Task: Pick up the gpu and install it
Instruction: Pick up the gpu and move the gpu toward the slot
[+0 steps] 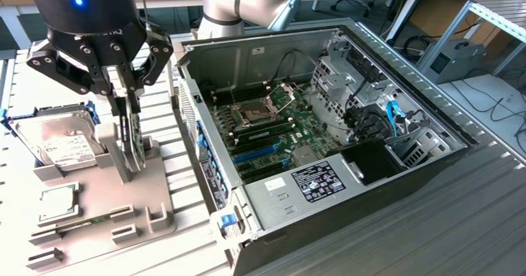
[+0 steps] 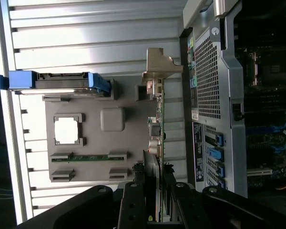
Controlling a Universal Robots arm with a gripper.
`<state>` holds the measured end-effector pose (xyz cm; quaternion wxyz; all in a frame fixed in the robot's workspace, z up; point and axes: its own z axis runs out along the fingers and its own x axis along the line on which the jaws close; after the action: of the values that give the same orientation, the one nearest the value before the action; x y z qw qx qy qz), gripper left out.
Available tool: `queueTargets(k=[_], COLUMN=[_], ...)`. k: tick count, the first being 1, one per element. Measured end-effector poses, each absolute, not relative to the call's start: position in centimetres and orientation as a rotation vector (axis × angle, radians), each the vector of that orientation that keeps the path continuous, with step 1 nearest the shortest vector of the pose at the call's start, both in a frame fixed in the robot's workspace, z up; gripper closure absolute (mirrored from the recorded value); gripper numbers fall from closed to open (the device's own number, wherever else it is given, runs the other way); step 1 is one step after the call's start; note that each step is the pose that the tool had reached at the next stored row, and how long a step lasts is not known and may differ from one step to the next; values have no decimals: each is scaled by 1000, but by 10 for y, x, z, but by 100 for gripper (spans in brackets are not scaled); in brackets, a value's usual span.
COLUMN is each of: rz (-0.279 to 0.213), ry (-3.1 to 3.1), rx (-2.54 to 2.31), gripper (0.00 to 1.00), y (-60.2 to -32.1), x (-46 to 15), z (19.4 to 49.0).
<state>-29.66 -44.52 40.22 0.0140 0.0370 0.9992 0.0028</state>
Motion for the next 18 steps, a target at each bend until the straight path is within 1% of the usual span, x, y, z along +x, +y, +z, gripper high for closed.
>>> queueTargets(k=[18], rz=[9], ry=[3112], rx=[115], gripper=[74], y=[-445], x=[-297], z=[409])
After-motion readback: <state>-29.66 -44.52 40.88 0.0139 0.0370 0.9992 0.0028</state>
